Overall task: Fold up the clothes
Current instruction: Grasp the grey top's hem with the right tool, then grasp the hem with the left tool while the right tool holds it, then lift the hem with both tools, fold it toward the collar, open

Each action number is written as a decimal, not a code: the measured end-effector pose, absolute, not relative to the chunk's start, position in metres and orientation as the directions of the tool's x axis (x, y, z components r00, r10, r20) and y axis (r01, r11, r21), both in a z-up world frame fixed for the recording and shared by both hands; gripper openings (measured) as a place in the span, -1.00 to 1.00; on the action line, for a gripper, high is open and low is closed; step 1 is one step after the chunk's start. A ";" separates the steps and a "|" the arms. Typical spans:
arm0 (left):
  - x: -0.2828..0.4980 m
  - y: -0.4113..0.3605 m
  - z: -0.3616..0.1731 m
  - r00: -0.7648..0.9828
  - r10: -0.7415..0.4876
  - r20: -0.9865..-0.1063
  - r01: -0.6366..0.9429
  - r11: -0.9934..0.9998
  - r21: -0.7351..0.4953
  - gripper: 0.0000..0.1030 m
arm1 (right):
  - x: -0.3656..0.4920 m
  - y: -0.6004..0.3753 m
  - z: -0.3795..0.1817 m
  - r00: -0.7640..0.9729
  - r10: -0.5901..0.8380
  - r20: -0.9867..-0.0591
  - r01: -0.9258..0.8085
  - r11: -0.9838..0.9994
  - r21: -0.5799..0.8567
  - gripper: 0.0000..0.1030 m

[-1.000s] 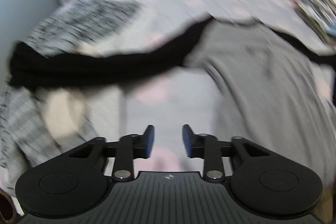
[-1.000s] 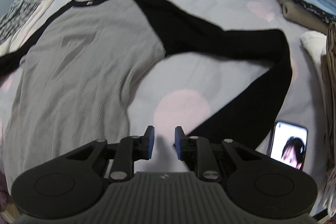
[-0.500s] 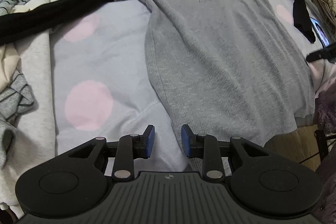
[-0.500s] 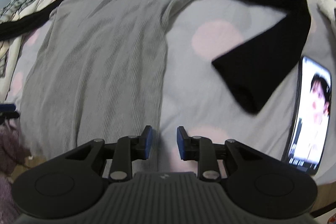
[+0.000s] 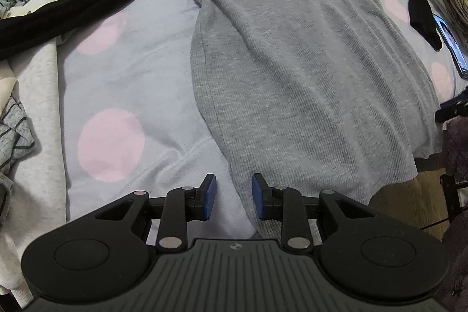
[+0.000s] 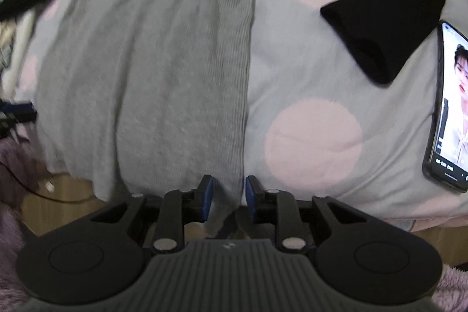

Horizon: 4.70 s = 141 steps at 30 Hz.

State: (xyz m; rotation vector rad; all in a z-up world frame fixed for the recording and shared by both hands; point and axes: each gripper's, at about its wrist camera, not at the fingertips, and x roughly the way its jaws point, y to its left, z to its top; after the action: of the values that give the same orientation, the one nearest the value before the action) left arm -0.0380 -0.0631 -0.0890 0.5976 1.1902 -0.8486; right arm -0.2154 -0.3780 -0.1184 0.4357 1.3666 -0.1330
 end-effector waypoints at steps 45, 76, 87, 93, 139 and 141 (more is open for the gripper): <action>-0.051 -0.056 -0.100 0.180 -0.195 -0.964 0.871 0.488 0.064 -0.76 | -0.199 -0.365 -0.106 0.266 0.166 -0.949 0.252 0.939 0.235 -0.87; -0.086 -0.078 -0.087 0.069 -0.388 -0.919 0.882 0.454 -0.125 -0.36 | -0.197 -0.365 -0.107 0.266 0.164 -0.950 0.235 0.945 0.229 -0.86; -0.069 -0.063 -0.078 0.062 -0.349 -0.935 0.808 0.567 -0.158 -0.94 | -0.203 -0.369 -0.103 0.271 0.182 -0.945 0.252 0.934 0.252 -0.89; -0.053 -0.036 -0.036 0.076 -0.357 -0.931 0.765 0.619 -0.175 -0.95 | -0.220 -0.381 -0.070 0.284 0.189 -0.940 0.277 0.923 0.269 -0.93; -0.178 -0.081 -0.131 0.293 -0.168 -0.941 0.941 -0.124 0.315 -0.23 | -0.227 -0.292 -0.121 0.141 0.151 -0.978 -0.086 0.986 0.140 -0.35; -0.181 -0.082 -0.134 0.315 -0.173 -0.933 0.936 -0.109 0.336 -0.23 | -0.222 -0.303 -0.126 0.150 0.170 -0.974 0.041 0.983 0.177 -0.33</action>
State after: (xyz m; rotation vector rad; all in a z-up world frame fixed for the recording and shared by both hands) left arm -0.1813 -0.0824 -0.1343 1.3321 0.7836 -1.1232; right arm -0.2224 -0.3031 -0.1261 0.1768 1.4198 0.0928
